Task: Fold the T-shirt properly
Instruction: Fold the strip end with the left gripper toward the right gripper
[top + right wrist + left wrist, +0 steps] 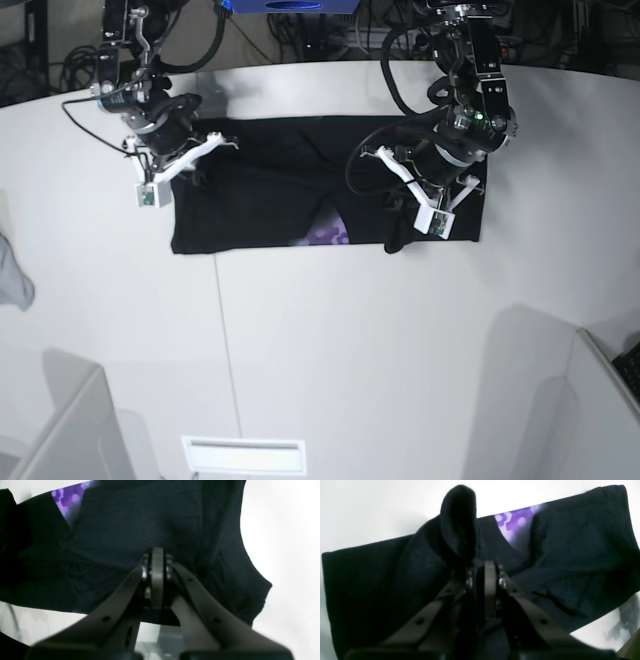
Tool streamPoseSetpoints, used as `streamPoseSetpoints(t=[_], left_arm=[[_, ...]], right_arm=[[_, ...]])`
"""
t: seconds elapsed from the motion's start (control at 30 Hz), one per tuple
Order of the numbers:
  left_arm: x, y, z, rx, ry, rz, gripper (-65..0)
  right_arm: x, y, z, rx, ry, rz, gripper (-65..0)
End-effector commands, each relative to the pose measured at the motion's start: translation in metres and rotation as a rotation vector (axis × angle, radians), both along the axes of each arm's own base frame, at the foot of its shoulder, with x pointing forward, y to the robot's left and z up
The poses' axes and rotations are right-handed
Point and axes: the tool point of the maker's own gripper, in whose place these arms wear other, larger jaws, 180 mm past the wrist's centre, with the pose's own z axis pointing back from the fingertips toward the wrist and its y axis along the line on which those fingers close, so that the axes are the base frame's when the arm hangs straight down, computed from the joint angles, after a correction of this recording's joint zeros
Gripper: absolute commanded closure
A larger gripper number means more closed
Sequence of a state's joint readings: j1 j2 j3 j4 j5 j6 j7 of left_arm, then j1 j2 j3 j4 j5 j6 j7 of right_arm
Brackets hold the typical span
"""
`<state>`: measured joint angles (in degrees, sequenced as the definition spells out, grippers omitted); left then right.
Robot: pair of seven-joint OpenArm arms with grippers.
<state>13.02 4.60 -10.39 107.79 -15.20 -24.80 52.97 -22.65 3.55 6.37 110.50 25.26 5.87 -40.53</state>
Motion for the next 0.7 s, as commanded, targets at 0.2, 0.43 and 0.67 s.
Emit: streamPoseSetpoints(t=[0.2, 0.43, 0.67], left_arm=[[0.006, -0.004, 0.006, -0.027, -0.03, 0.0, 0.0], [-0.001, -0.005, -0.015, -0.036, 0.032, 0.0, 0.0], [0.006, -0.006, -0.012, -0.04, 0.02, 0.0, -30.4]], right_arm=[[0.007, 0.0, 0.01, 0.005, -0.045, -0.001, 0.0], [0.007, 0.0, 0.01, 0.005, -0.046, -0.001, 0.0], [0.007, 0.0, 0.01, 0.005, -0.046, -0.001, 0.0]])
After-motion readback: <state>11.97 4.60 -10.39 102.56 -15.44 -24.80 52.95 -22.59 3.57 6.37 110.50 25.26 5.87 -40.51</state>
